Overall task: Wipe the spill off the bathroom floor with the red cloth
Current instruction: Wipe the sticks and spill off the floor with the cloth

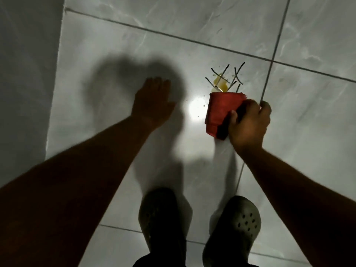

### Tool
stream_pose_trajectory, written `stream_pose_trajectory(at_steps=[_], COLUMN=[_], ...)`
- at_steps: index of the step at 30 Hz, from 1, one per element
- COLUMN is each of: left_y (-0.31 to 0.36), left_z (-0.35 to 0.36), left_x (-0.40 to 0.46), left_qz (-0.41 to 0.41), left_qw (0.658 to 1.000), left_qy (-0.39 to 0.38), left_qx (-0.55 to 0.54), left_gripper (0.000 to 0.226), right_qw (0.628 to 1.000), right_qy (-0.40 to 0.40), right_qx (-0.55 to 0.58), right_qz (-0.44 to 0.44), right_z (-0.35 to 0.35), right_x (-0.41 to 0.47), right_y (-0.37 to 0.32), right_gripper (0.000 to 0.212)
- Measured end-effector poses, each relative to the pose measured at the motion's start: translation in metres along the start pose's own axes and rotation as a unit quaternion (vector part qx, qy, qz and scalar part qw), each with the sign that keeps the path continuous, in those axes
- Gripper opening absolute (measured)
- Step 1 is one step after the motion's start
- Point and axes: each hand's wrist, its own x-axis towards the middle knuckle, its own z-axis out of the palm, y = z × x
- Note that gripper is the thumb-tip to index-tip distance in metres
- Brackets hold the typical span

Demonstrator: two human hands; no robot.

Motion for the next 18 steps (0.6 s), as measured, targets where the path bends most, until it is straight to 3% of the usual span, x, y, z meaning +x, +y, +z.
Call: stream_pose_trajectory(at_steps=[3, 9, 12, 16, 18], left_y=[-0.024, -0.027, -0.028, -0.037, -0.05], left_z=[0.006, 0.027, 0.038, 0.042, 0.043], left_x=[0.007, 0.023, 0.023, 0.022, 0.021], left_qz=[0.001, 0.059, 0.051, 0.051, -0.006], left_qw=[0.998, 0.995, 0.996, 0.994, 0.993], left_qy=[0.033, 0.044, 0.043, 0.075, 0.104], left_qx=[0.049, 0.072, 0.064, 0.064, 0.06], left_gripper=[0.075, 0.084, 0.086, 0.093, 0.098], right_qw=[0.987, 0.961, 0.958, 0.989, 0.987], right_qy=[-0.068, -0.138, -0.153, -0.085, -0.079], right_qx=[-0.066, -0.152, -0.183, -0.12, -0.131], right_qz=[-0.129, -0.186, -0.16, 0.014, -0.039], right_z=[0.024, 0.04, 0.029, 0.044, 0.057], right_x=[-0.018, -0.036, -0.013, 0.038, 0.036], right_y=[-0.01, 0.015, 0.028, -0.015, -0.04], right_gripper=[0.06, 0.079, 0.085, 0.085, 0.088])
